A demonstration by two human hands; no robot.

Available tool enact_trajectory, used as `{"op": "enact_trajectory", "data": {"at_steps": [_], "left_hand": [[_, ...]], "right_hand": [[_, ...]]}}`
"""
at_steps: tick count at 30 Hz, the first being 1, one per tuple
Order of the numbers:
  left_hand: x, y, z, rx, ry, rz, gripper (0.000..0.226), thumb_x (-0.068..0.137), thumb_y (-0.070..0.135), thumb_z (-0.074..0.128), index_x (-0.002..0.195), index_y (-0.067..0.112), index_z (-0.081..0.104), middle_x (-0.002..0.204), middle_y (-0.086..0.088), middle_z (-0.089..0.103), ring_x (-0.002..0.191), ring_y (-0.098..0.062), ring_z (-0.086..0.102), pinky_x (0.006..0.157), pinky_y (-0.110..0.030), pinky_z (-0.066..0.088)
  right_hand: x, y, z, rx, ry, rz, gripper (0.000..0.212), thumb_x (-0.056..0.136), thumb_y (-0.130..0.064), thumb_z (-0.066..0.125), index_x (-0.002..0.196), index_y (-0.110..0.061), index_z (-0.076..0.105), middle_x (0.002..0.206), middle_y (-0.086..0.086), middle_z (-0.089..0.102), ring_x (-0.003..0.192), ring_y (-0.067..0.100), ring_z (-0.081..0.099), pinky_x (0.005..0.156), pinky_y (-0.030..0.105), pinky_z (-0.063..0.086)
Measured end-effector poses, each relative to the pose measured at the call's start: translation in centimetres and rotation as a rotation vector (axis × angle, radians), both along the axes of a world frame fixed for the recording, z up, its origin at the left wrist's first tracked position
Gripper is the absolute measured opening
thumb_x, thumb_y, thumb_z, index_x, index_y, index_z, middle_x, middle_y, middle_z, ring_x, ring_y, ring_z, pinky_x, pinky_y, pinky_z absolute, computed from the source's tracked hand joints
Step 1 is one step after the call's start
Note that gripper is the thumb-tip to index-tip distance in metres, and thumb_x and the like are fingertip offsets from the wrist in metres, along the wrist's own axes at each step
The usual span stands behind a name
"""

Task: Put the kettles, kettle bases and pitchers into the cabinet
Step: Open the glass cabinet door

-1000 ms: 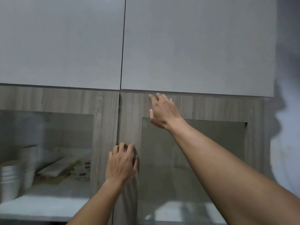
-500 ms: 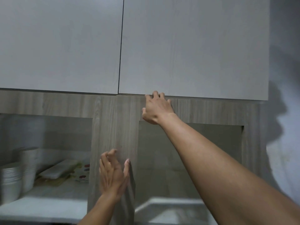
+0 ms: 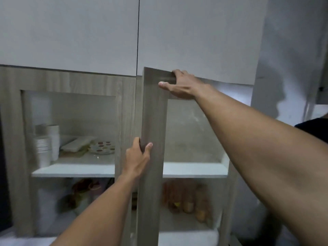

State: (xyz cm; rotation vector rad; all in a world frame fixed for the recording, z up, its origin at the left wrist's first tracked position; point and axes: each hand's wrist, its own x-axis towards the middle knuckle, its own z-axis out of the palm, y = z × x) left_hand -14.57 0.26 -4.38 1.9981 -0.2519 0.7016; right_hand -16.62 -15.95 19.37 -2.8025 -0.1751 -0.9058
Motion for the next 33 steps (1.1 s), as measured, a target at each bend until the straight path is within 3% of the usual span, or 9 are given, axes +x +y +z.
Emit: {"op": "enact_trajectory", "data": {"at_steps": [3,7,12,17,20,22,25,27,33], "left_hand": [[-4.0,0.0,-0.2,0.064,-0.024,0.009,0.026,0.098,0.039,0.054,0.097,0.013,0.049,0.076,-0.004,0.062,0.07,-0.028,0.061,0.056,-0.035,0.042],[-8.6,-1.9,-1.1,0.137,-0.093,-0.048,0.036,0.089,0.053,0.049,0.098,0.018,0.051,0.069,-0.011,0.065,0.064,-0.035,0.065,0.056,-0.043,0.055],[-15.5,-6.2,-1.0,0.228,-0.227,-0.086,0.031,0.091,0.04,0.059,0.106,0.013,0.056,0.072,-0.017,0.068,0.068,-0.041,0.064,0.056,-0.042,0.049],[-21.4,-11.1,-1.4,0.235,-0.32,-0.27,0.02,0.096,0.036,0.054,0.106,0.019,0.052,0.074,-0.001,0.062,0.067,-0.028,0.06,0.06,-0.031,0.036],[-24.0,-15.2,-2.5,0.244,-0.299,-0.425,0.042,0.095,0.049,0.041,0.13,0.026,0.045,0.093,0.001,0.066,0.084,-0.025,0.067,0.068,-0.033,0.048],[-25.4,-18.3,-3.0,0.272,-0.293,-0.488,0.063,0.093,0.053,0.038,0.15,0.028,0.028,0.124,-0.005,0.064,0.102,-0.028,0.066,0.083,-0.043,0.055],[-27.7,-23.0,-3.0,0.292,-0.323,-0.541,0.081,0.096,0.046,0.048,0.159,0.023,0.003,0.161,-0.005,0.03,0.136,-0.028,0.046,0.105,-0.045,0.044],[-29.1,-26.1,-3.1,0.293,-0.365,-0.574,0.091,0.094,0.046,0.054,0.158,0.019,-0.003,0.165,-0.005,0.015,0.147,-0.024,0.029,0.114,-0.041,0.034],[-31.5,-35.8,-3.7,0.246,-0.338,-0.659,0.108,0.088,0.047,0.062,0.156,0.021,-0.017,0.166,-0.008,0.003,0.153,-0.023,0.003,0.124,-0.039,0.012]], "right_hand": [[-4.5,-0.1,-1.1,0.031,0.029,0.012,0.105,0.073,-0.087,0.037,0.157,-0.027,0.023,0.162,0.006,0.032,0.147,0.03,0.032,0.118,0.051,0.03],[-11.0,-0.5,-1.3,0.068,0.014,0.008,0.101,0.079,-0.083,0.038,0.159,-0.024,0.017,0.164,0.006,0.027,0.15,0.027,0.027,0.12,0.05,0.027],[-18.0,-2.6,-0.1,0.058,-0.068,-0.029,0.08,0.087,-0.073,0.045,0.147,-0.02,0.035,0.145,0.01,0.05,0.13,0.031,0.049,0.107,0.047,0.042],[-25.1,-7.3,0.2,-0.022,-0.144,-0.062,0.056,0.092,-0.058,0.051,0.133,-0.021,0.042,0.137,0.008,0.056,0.119,0.027,0.055,0.088,0.036,0.039],[-29.4,-10.5,0.4,-0.166,-0.194,-0.157,0.052,0.093,-0.053,0.05,0.137,-0.026,0.043,0.132,0.008,0.056,0.114,0.029,0.055,0.087,0.038,0.042],[-31.8,-12.8,0.5,-0.233,-0.213,-0.228,0.05,0.093,-0.05,0.049,0.136,-0.026,0.047,0.131,0.008,0.055,0.115,0.028,0.055,0.093,0.042,0.047],[-34.7,-16.0,0.4,-0.314,-0.213,-0.309,0.048,0.089,-0.044,0.048,0.13,-0.018,0.056,0.132,0.008,0.055,0.117,0.029,0.054,0.097,0.046,0.049],[-36.5,-18.5,0.3,-0.352,-0.218,-0.38,0.049,0.089,-0.039,0.047,0.13,-0.014,0.057,0.137,0.009,0.053,0.123,0.03,0.052,0.1,0.047,0.047],[-40.2,-26.7,-0.8,-0.465,-0.212,-0.568,0.049,0.1,-0.032,0.043,0.147,-0.017,0.046,0.158,0.009,0.037,0.143,0.03,0.036,0.11,0.049,0.037]]}}
